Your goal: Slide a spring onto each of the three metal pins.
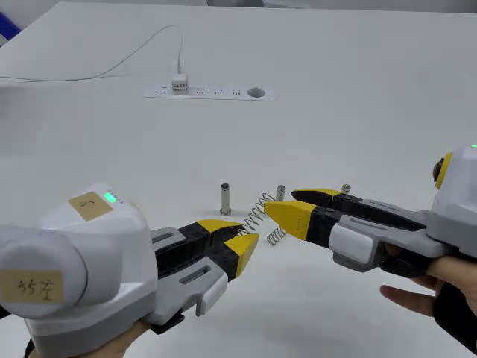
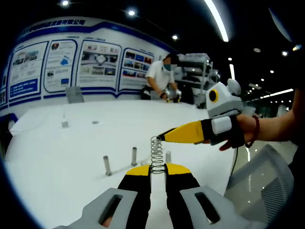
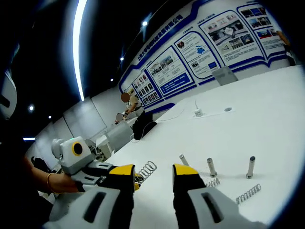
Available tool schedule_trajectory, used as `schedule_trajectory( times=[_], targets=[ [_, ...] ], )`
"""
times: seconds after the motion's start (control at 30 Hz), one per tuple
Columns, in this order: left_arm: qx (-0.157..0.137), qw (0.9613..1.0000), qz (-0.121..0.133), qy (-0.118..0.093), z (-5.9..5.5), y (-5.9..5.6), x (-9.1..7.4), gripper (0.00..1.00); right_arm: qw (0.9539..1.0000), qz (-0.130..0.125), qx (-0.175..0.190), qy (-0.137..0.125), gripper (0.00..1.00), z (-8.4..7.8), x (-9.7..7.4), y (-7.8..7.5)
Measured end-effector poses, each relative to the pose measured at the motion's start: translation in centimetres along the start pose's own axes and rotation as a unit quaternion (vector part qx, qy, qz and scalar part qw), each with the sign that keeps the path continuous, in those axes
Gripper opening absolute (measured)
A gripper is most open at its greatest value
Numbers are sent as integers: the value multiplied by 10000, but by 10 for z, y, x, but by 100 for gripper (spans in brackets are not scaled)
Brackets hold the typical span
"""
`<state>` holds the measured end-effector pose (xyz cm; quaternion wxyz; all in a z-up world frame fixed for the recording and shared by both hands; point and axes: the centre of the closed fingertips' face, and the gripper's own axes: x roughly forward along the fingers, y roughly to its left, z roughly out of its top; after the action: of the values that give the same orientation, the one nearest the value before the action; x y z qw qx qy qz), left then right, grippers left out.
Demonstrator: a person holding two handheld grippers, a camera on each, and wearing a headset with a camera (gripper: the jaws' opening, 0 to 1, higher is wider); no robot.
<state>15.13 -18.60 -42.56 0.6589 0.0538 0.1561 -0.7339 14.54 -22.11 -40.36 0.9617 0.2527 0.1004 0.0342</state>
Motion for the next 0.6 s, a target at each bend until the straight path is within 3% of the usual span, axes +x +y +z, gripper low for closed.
schedule_trajectory(
  times=[0.33,0.6],
  targets=[
    [22,9991,-205,-380,13,-15,-5,10,9987,253,442,-95,24,1,-3,11],
    [23,9979,-359,-537,16,-21,-7,10,9934,605,953,-207,17,4,-3,21]
  ],
)
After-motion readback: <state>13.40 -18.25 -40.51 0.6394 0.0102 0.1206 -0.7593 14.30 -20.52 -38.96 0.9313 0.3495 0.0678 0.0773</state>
